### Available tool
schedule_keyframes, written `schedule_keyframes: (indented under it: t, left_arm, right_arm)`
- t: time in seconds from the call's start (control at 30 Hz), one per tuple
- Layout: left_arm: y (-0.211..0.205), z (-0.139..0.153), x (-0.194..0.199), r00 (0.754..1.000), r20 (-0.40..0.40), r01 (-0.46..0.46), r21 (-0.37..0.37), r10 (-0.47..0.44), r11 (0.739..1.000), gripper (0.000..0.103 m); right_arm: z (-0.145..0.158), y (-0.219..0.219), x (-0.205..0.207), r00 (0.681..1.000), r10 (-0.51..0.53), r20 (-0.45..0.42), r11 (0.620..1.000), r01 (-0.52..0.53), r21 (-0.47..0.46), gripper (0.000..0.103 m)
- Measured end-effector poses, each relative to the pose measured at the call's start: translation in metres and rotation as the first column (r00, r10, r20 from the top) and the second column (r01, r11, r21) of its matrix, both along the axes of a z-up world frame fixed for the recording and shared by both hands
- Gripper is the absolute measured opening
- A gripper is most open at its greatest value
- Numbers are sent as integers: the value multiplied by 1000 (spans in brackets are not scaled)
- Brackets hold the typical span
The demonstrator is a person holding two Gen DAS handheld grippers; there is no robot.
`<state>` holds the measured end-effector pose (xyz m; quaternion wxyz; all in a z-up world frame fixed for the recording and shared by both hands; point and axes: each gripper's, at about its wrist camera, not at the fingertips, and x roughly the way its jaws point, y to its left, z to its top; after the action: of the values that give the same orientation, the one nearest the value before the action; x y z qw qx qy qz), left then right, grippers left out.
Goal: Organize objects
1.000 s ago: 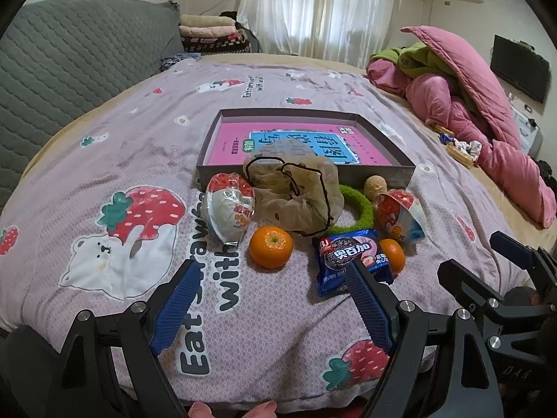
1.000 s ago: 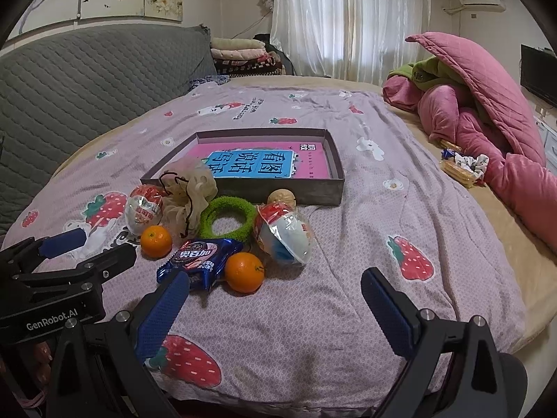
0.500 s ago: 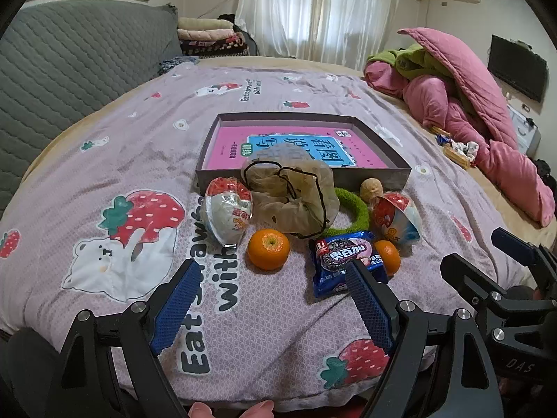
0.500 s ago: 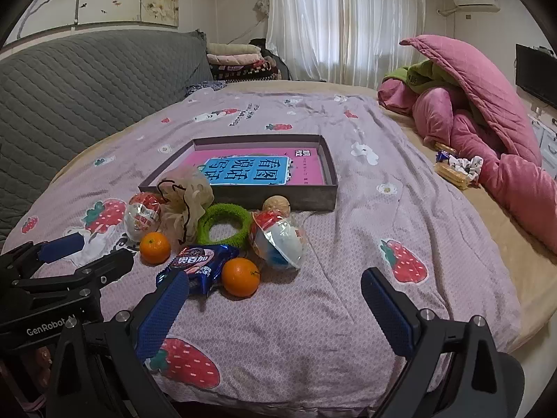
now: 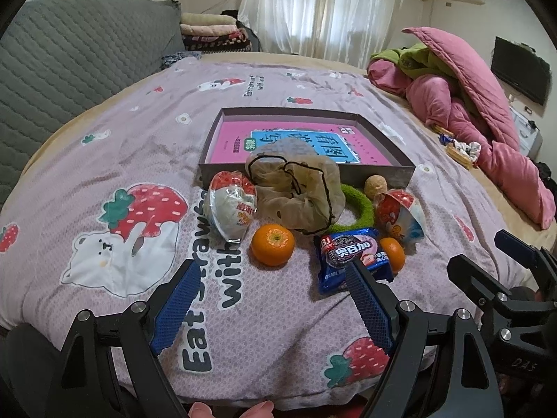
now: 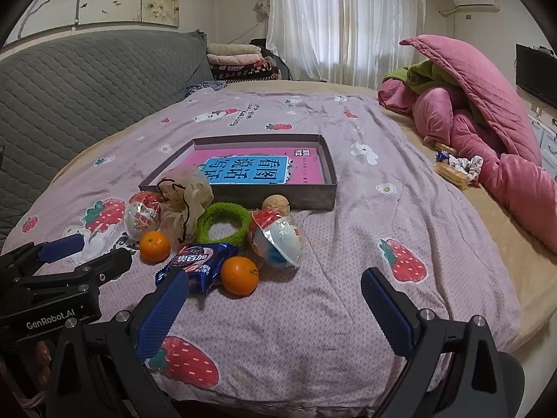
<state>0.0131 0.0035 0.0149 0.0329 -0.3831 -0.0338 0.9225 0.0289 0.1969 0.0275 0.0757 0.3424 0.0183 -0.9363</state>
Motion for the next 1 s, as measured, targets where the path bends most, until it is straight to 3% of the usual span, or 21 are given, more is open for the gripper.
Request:
schedule_keyframes:
  t: [0.57,1.0]
  left_arm:
    - [-9,-30,-18,996,86,-25,20,23,999,86]
    - [-12,-42,-36,995,96,-9,15,7,1000,86]
  right_arm:
    - [-14,6,-8,999,-5,33,1000,5,-5,100]
    - [-28,14,-22,999,-14,46,1000,14,6,99]
